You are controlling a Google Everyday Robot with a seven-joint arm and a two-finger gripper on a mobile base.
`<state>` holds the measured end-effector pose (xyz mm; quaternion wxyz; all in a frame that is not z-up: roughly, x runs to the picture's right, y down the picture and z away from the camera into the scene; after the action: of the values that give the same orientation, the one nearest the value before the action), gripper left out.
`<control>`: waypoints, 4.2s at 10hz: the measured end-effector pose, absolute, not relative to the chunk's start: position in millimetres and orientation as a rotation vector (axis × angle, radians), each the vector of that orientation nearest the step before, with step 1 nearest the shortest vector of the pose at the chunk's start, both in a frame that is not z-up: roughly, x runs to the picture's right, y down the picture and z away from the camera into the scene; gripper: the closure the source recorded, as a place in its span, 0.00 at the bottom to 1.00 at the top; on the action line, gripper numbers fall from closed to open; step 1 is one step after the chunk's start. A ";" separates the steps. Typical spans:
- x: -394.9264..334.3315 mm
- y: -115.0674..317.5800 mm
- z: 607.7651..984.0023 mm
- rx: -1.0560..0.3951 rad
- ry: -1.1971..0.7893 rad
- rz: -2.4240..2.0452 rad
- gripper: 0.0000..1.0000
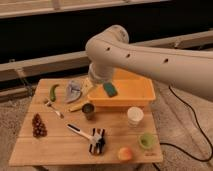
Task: Place pepper in paper cup
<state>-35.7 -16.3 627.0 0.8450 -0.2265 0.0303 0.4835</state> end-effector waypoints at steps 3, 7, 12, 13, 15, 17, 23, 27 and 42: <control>-35.7 -16.3 626.9 -0.478 0.064 1.020 0.20; -35.7 -16.3 627.0 -0.478 0.064 1.020 0.20; -35.7 -16.2 627.0 -0.478 0.064 1.020 0.20; -35.7 -16.3 627.0 -0.478 0.064 1.020 0.20; -35.7 -16.3 627.0 -0.478 0.064 1.020 0.20; -35.7 -16.3 627.0 -0.478 0.064 1.020 0.20; -38.7 -20.1 625.1 -0.471 0.049 1.024 0.20; -95.0 -50.6 640.9 -0.472 0.004 0.986 0.20; -306.0 -74.4 770.6 -0.528 0.078 0.670 0.20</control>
<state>-306.0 -74.4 770.6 0.9097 -0.2558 0.0378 0.3249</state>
